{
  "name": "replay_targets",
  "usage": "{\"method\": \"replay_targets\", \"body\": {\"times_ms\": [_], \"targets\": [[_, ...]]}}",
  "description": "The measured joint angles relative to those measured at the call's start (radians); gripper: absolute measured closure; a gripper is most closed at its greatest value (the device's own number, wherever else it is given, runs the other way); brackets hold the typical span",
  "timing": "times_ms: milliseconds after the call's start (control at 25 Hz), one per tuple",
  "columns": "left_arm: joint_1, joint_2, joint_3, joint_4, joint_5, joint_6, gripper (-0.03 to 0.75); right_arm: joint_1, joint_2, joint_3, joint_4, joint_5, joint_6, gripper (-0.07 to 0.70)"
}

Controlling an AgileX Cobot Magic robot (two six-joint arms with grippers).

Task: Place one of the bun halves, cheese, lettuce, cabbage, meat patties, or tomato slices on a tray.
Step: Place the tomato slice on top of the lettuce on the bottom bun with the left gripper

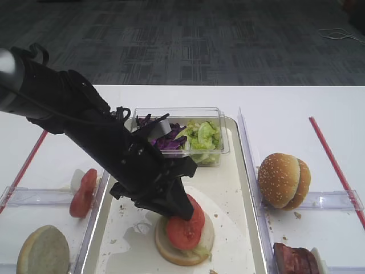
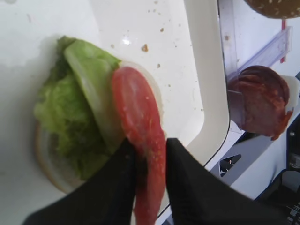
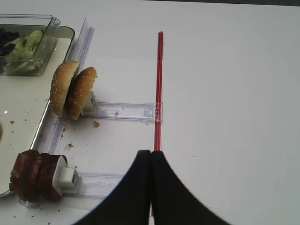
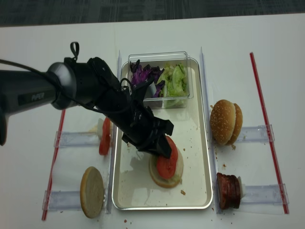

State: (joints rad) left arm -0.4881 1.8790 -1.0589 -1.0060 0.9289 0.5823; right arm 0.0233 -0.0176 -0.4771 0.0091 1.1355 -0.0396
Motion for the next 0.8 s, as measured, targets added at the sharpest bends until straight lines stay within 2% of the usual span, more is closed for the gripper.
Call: {"method": "replay_targets", "body": {"times_ms": [320,600,800], "targets": [[0.0,0.0,-0.07,0.181,0.041,-0.163,0.555,0.0,0.0,0.0,0.0,0.0,0.0,0.568],[0.0,0.0,-0.102,0.257,0.07,-0.231,0.551,0.0,0.0,0.0,0.0,0.0,0.0,0.568],[0.0,0.0,-0.133,0.3,0.082,-0.279,0.496,0.0,0.0,0.0,0.0,0.0,0.0,0.568]]}}
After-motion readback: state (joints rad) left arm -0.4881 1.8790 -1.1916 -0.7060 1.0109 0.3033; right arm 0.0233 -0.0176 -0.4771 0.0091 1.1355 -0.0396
